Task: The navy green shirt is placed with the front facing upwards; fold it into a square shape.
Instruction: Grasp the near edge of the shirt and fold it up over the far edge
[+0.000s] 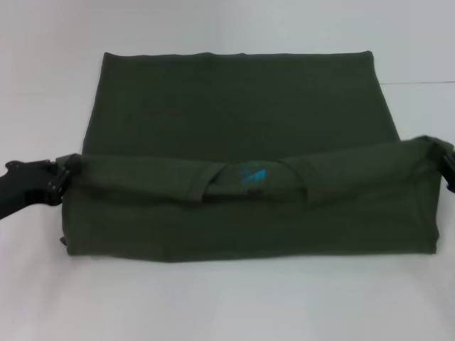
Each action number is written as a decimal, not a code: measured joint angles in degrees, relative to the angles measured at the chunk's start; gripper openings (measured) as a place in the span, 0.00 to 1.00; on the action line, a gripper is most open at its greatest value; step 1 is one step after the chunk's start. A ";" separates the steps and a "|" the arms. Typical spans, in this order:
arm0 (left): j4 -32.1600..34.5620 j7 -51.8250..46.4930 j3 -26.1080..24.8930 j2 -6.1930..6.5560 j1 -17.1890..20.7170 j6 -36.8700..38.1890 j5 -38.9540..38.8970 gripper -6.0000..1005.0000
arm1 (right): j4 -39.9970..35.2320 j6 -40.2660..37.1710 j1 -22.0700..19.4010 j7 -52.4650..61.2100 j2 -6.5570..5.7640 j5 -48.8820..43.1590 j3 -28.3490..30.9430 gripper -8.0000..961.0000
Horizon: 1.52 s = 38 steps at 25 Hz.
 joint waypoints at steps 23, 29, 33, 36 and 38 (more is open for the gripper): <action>-9.57 3.18 0.49 -0.72 -12.10 -30.90 -3.54 0.04 | 5.50 20.75 10.53 1.15 -1.04 1.27 -3.12 0.05; -11.06 5.63 0.50 -0.75 -13.39 -34.55 -5.66 0.03 | 5.71 24.57 12.67 1.13 -0.88 1.41 -3.28 0.05; -11.87 6.64 0.50 -0.79 -14.41 -36.55 -5.96 0.04 | 6.87 26.04 13.41 0.92 -1.14 1.42 -3.28 0.07; -12.16 7.01 0.50 -0.88 -14.61 -37.10 -6.13 0.04 | 7.12 26.47 13.53 0.40 -1.18 1.42 -3.27 0.08; -12.56 7.46 0.50 -0.93 -14.76 -37.78 -6.73 0.04 | 7.33 26.51 13.58 -0.01 -1.16 1.49 -3.25 0.09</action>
